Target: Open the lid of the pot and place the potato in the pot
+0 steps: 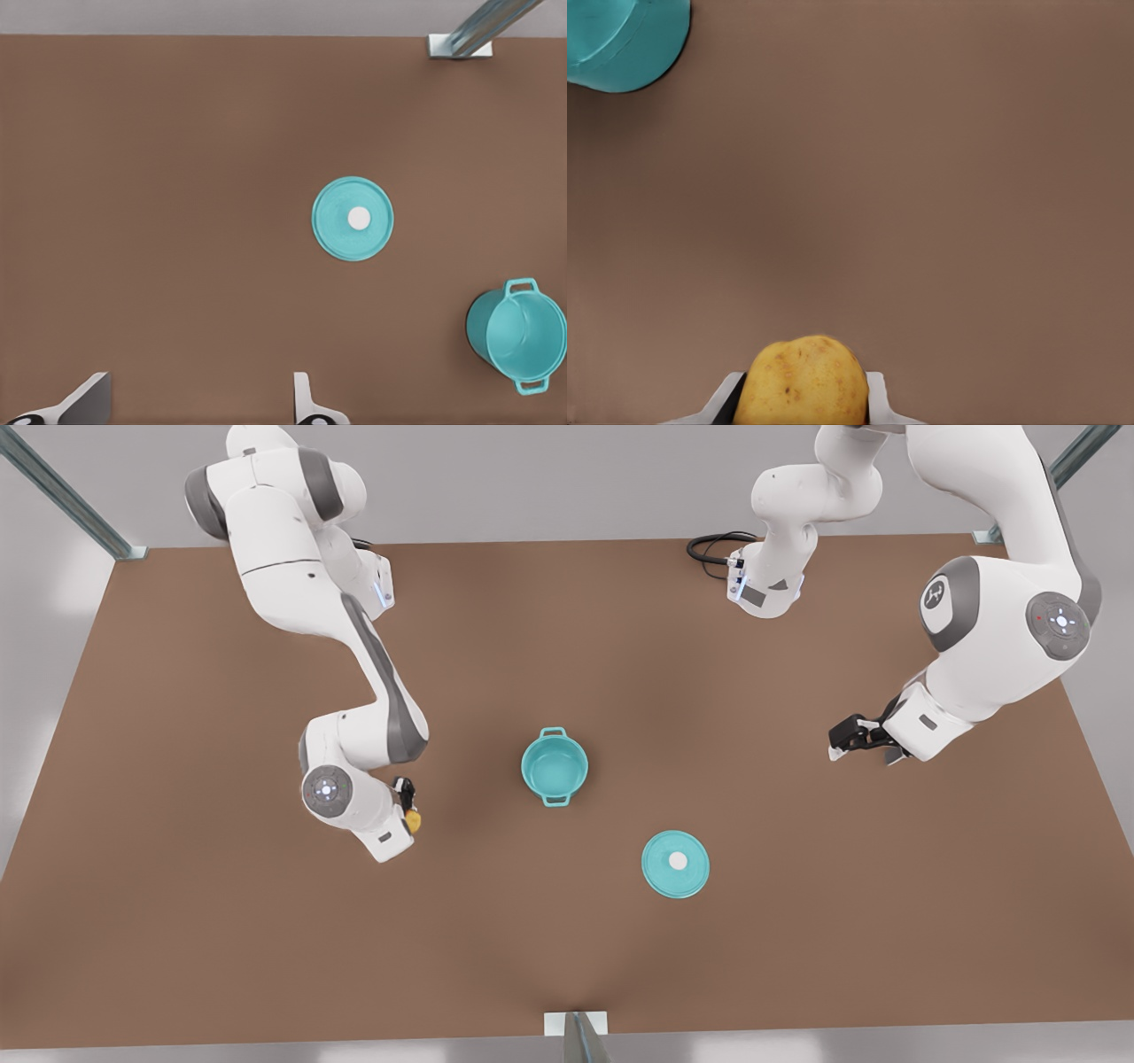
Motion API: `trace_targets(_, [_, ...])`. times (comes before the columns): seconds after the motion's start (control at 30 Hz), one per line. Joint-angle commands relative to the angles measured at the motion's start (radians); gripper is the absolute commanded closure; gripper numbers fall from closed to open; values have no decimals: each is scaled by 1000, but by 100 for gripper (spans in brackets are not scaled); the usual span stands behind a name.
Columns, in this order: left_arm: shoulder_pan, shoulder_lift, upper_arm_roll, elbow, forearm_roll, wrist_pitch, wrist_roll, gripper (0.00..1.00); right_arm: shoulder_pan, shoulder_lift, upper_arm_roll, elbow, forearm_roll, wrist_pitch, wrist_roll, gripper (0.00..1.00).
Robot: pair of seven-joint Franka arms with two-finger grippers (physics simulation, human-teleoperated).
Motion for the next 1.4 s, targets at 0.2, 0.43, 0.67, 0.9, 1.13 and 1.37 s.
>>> trace_targets(0.2, [-1,3,-1,1,-1,0,41,0,69,-82,59,-72,4,-102,410,50])
trace_targets(0.43, [-3,1,-1,1,-1,0,41,0,118,-86,125,-79,3,-91,591,49])
trace_targets(0.67, [-3,1,-1,1,-1,0,41,0,186,-53,137,-33,49,-85,722,49])
trace_targets(0.9, [-4,3,-1,1,-1,0,41,0,186,114,200,148,46,-41,835,49])
trace_targets(1.13, [-4,3,-1,1,-1,0,41,0,244,184,214,165,42,59,922,49])
trace_targets(1.37, [-6,6,-1,0,-1,1,41,0,267,206,214,167,41,100,959,13])
